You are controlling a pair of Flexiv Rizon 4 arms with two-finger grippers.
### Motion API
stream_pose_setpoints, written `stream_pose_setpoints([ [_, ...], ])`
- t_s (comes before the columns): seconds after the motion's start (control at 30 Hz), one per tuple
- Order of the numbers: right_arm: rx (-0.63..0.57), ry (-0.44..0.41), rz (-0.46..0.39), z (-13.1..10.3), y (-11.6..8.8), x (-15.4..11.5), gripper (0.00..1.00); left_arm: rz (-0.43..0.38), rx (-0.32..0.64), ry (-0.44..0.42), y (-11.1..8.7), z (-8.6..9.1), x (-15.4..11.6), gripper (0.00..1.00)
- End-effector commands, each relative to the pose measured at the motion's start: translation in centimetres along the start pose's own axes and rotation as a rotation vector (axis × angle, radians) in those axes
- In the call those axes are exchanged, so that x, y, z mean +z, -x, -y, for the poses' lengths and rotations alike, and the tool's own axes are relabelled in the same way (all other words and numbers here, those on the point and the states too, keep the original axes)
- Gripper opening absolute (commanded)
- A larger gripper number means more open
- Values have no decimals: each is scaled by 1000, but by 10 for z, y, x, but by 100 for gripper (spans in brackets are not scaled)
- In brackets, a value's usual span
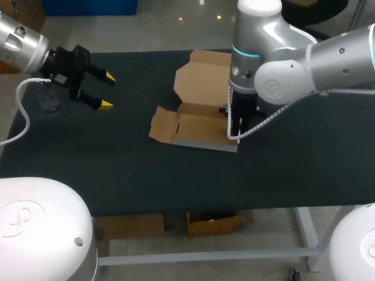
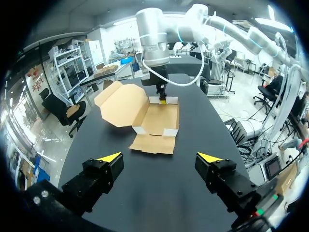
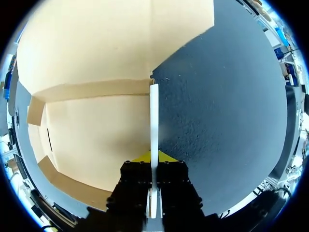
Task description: Assemble the packaging by folding the flat box into shape, placing the metal phone stand inside, and closing the box properly
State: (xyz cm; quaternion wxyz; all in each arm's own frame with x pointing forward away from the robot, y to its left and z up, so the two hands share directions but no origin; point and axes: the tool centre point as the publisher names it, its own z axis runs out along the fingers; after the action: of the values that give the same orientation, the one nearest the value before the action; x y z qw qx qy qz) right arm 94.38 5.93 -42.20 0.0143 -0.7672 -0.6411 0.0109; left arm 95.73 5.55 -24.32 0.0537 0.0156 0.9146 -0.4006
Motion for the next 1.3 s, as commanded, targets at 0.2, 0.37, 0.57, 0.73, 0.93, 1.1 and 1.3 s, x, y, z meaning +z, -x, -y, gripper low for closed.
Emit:
stream_pose_setpoints([
  [0.2, -71, -21, 20, -2, -5, -6, 0, -3, -1, 3, 0, 0, -1, 100],
  [0.37, -127, -63, -2, -1, -7, -8, 0, -3, -1, 3, 0, 0, -1, 100],
  [0.57, -127, -63, -2, -1, -7, -8, 0, -3, -1, 3, 0, 0, -1, 100],
  [0.73, -127, -63, -2, -1, -7, -8, 0, -3, -1, 3, 0, 0, -1, 100],
  [0.93, -103, -26, 26, 0, -12, -5, 0, -3, -1, 3, 0, 0, -1, 100],
  [1.1, -70, -6, 31, 1, -12, -6, 0, -3, -1, 3, 0, 0, -1, 100],
  [1.3, -55, -2, 55, 0, -14, -6, 0, -3, -1, 3, 0, 0, -1, 100],
])
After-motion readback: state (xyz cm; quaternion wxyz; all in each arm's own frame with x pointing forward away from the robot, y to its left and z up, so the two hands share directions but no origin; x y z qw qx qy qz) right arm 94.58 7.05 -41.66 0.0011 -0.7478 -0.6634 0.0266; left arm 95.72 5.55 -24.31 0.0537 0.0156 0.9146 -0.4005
